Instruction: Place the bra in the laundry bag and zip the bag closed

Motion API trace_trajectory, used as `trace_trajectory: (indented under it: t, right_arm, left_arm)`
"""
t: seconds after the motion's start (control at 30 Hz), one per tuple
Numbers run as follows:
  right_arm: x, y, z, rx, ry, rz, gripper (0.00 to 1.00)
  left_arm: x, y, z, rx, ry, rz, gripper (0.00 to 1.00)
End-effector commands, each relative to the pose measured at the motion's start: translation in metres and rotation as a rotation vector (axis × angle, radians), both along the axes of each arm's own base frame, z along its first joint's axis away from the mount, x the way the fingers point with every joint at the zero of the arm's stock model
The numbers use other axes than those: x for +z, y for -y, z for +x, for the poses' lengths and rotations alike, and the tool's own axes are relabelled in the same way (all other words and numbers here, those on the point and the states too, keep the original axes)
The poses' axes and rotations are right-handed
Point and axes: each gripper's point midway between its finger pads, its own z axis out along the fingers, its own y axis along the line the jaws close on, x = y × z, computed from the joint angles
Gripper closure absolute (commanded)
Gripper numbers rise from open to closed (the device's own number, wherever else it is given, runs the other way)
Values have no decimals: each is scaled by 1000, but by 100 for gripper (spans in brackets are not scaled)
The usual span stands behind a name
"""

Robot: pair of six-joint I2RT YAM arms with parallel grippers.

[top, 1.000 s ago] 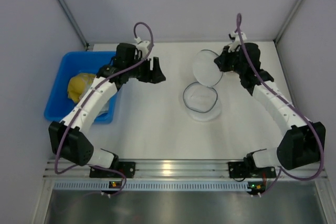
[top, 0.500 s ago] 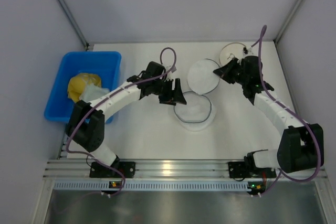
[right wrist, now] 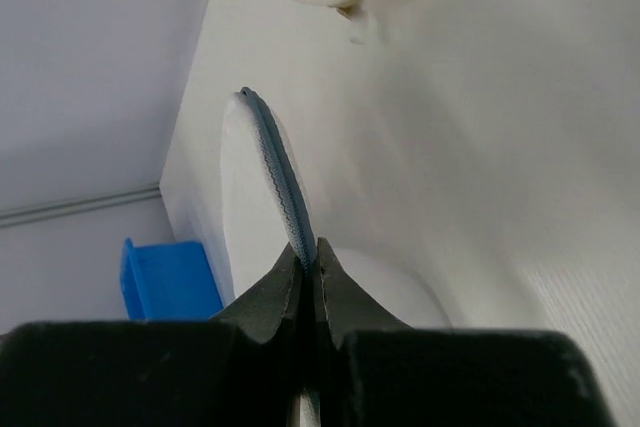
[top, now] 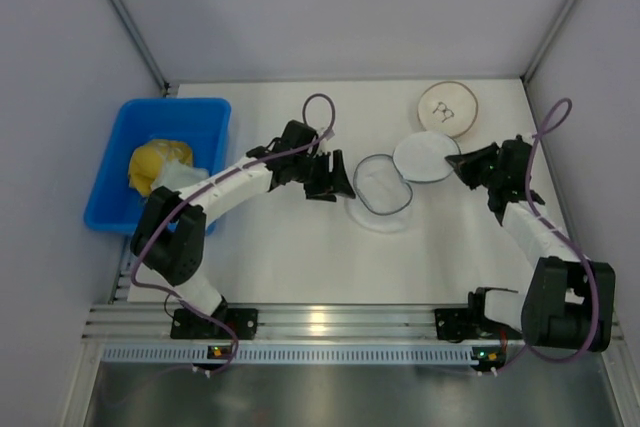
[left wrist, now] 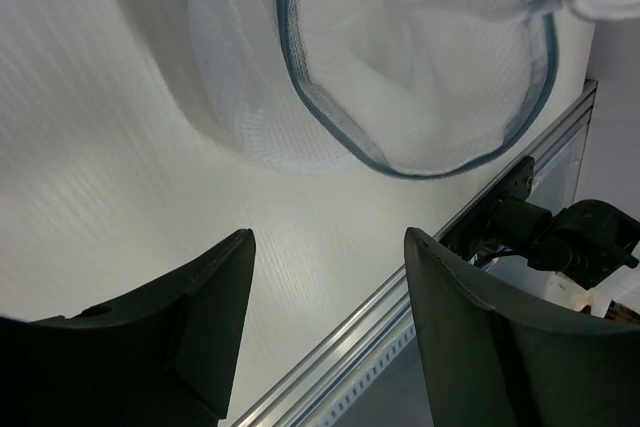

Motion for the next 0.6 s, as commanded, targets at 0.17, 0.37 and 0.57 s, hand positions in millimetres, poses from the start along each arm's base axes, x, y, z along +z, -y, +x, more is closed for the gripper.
trace_trajectory:
  t: [0.17, 0.37, 0.57]
  right_arm:
    - [6, 9, -19, -77, 52, 109, 100]
    - [4, 13, -22, -86, 57, 119, 100]
    - [20, 53, -23, -153, 123, 110, 100]
  left_arm:
    - [6, 46, 33, 5, 22, -104, 37]
    - [0, 66, 37, -21, 16, -111, 60]
    - [41, 85, 46, -126, 97, -213, 100]
